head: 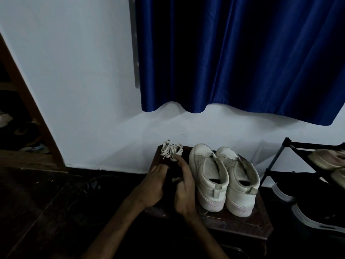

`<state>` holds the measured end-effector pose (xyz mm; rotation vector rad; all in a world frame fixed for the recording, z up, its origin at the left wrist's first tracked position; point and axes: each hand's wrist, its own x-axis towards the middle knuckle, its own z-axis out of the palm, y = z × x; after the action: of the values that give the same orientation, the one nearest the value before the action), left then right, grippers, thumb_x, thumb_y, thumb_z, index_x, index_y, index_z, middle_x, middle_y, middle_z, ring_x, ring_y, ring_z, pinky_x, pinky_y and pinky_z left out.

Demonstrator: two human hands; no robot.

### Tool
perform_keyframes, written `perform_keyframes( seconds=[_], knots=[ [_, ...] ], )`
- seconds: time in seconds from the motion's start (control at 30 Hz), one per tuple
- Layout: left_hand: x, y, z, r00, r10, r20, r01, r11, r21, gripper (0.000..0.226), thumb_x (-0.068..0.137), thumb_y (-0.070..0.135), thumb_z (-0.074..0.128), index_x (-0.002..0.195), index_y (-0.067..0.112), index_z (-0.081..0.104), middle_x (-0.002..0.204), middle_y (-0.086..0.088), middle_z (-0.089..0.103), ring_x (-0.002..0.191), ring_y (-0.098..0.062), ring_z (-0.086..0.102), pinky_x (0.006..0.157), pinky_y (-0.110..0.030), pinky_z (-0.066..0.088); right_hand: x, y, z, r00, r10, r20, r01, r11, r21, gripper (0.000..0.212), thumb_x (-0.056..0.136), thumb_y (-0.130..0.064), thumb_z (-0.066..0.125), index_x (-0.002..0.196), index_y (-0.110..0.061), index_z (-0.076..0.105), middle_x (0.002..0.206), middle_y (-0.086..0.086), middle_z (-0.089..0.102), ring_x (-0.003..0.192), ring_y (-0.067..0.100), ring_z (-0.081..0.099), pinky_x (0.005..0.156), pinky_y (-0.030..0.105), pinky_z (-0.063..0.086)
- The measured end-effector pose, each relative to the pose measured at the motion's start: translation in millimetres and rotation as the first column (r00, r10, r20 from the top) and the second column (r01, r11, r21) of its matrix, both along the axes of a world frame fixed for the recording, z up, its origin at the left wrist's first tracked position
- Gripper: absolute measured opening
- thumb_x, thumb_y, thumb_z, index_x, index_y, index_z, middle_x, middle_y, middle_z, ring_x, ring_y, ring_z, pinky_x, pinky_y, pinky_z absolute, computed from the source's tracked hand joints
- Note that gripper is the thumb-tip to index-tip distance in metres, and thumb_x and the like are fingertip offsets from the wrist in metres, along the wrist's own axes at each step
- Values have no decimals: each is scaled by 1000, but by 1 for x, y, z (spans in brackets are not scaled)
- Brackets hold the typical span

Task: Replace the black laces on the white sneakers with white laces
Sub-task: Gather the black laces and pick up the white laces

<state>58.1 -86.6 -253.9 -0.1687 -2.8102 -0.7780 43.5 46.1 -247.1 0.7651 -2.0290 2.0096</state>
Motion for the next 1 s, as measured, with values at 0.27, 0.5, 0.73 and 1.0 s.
perform_keyframes(
  seconds=[0.27,0.5,0.73,1.0],
  knots=[
    [12,-10,10,989,-130,70,56,771,635,78,77,-10,50,142,25,27,145,11,39,137,1,37,106,-8,28,-9,-13,-15,997,43,-62,3,802,598,76,75,-30,23,151,-29,29,158,-5,27,147,12,18,121,32,16],
    [27,-27,-3,956,293,24,-266,826,497,52,76,2,60,125,20,61,144,0,48,138,-12,39,116,-25,25,-7,-12,-8,999,2,-51,38,640,767,64,88,-15,39,151,-23,31,160,-8,22,148,5,10,120,46,-1],
    [17,3,-18,942,334,13,-294,809,509,58,90,-8,46,146,7,36,150,4,27,143,-10,22,115,-18,13,2,4,0,955,-55,290,37,997,66,51,81,-19,42,128,-18,61,143,-8,50,134,-2,39,117,29,28],
    [-14,25,9,880,422,218,-290,116,950,38,99,-3,31,131,-4,52,133,-14,58,117,-23,58,99,-27,43,-9,-36,-16,987,-145,-65,151,730,666,87,85,-59,0,149,-8,30,159,11,22,147,26,16,120,33,9]
  ],
)
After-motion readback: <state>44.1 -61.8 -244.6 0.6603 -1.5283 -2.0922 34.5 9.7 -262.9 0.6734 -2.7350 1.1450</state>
